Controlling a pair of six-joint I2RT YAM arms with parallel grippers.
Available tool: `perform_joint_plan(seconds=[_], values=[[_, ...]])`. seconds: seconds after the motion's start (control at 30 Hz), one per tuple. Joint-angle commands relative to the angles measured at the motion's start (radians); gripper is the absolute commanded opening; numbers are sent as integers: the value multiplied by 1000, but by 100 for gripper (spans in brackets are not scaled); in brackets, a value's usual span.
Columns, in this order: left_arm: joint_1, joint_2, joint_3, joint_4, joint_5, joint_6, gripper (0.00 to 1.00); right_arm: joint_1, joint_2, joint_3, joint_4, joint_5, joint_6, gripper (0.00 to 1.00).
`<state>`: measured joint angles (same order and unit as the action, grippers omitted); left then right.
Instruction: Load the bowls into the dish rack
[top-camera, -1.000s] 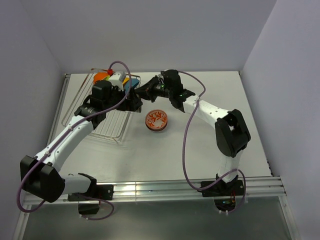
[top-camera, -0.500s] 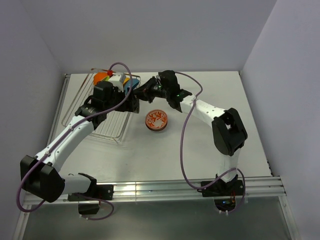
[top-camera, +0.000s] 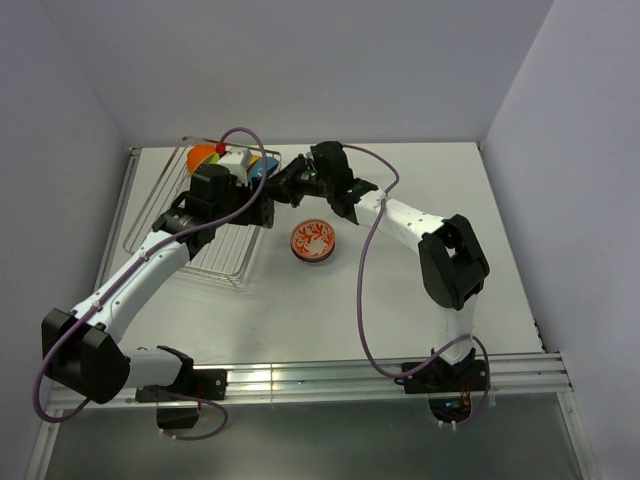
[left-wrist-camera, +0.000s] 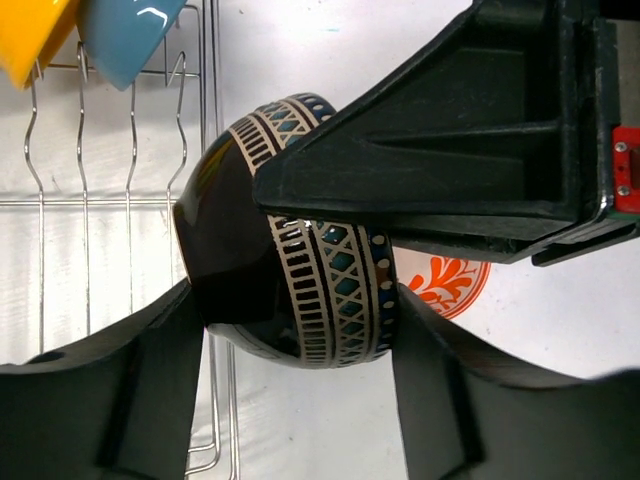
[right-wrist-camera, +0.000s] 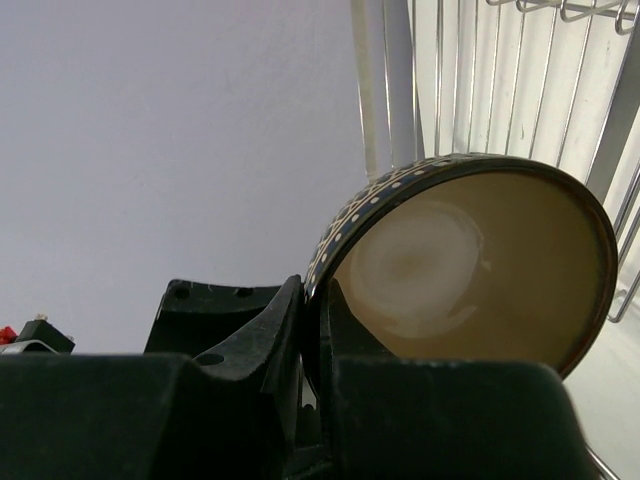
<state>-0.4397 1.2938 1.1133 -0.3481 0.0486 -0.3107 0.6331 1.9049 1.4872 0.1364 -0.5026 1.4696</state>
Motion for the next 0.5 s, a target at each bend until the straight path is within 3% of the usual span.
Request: perform_joint_plan(seconds=[0.0, 0.03, 0.07, 0.1, 0.2, 0.47], values=[[-4, -2, 31, -2, -21, 22, 39, 17, -21, 71, 92, -40, 34, 0], [-4, -7, 33, -6, -27, 19, 29, 17, -20, 71, 97, -39, 32, 0], [-2, -8, 34, -8, -36, 18, 10, 17, -20, 70, 101, -40, 32, 0], [-2, -16, 34, -8, -39, 13, 2, 17, -18, 68, 114, -43, 40, 0], [13, -31, 39, -8, -42, -1, 0, 22, -17, 61, 124, -44, 44, 2], [58, -62, 48, -3, -78, -2, 0, 30, -12, 67, 143, -51, 49, 32]])
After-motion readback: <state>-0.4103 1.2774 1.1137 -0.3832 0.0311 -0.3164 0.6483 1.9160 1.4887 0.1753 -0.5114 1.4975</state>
